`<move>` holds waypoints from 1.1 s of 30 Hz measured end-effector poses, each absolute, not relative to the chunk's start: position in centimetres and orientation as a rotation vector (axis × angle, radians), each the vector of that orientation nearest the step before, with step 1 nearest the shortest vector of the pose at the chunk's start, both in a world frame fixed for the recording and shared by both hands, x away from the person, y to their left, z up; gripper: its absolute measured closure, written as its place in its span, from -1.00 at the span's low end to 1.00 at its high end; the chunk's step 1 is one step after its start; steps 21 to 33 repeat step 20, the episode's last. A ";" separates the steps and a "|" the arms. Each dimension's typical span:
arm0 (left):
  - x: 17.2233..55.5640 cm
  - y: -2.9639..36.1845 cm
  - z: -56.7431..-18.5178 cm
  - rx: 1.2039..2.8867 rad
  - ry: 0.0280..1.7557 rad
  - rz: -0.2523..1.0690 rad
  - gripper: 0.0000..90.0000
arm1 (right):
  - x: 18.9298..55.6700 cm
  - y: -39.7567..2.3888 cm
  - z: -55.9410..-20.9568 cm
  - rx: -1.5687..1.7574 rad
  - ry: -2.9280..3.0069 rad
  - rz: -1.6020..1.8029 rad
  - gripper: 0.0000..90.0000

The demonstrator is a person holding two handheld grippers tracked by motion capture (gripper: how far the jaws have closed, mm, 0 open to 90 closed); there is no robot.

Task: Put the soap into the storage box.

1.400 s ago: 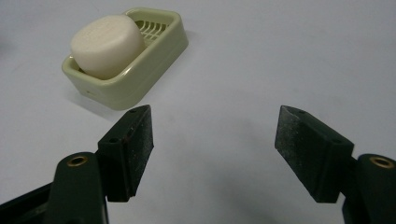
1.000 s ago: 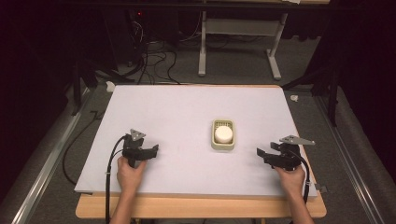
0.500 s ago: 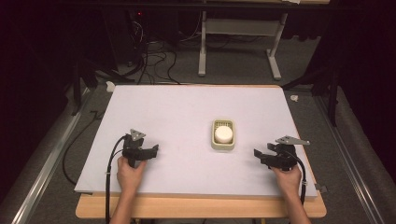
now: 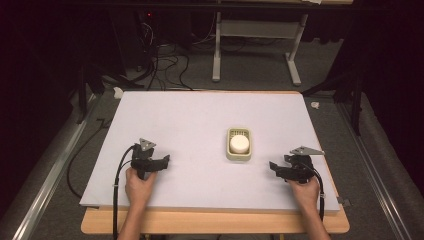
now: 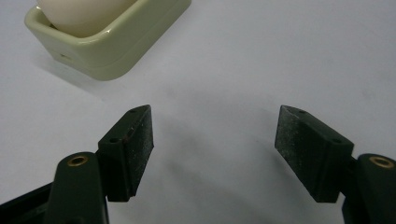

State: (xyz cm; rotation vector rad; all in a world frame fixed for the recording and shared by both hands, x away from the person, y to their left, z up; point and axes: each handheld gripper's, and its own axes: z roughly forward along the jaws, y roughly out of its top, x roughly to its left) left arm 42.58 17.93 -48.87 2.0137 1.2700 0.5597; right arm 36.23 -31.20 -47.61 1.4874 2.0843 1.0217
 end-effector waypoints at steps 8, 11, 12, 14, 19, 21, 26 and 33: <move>42.6 17.9 -48.9 2.015 1.269 0.562 -0.56 | 36.4 -30.1 -48.0 1.433 2.113 0.898 -0.38; 42.6 17.9 -48.9 2.014 1.270 0.561 -0.56 | 36.4 -29.9 -48.1 1.424 2.115 0.877 -0.38; 42.6 17.9 -48.9 2.014 1.269 0.562 -0.56 | 36.5 -29.9 -48.1 1.424 2.118 0.879 -0.38; 42.5 17.9 -48.9 2.016 1.268 0.563 -0.56 | 36.5 -29.9 -48.1 1.421 2.119 0.876 -0.40; 42.6 17.9 -48.9 2.014 1.269 0.562 -0.56 | 36.4 -29.9 -48.2 1.418 2.124 0.880 -0.43; 42.6 17.9 -48.9 2.014 1.269 0.563 -0.56 | 36.5 -29.9 -48.2 1.417 2.125 0.882 -0.44; 42.6 17.9 -48.9 2.014 1.269 0.563 -0.56 | 36.5 -29.9 -48.2 1.417 2.125 0.882 -0.44; 42.6 17.9 -48.9 2.014 1.269 0.563 -0.56 | 36.5 -29.9 -48.2 1.417 2.125 0.882 -0.44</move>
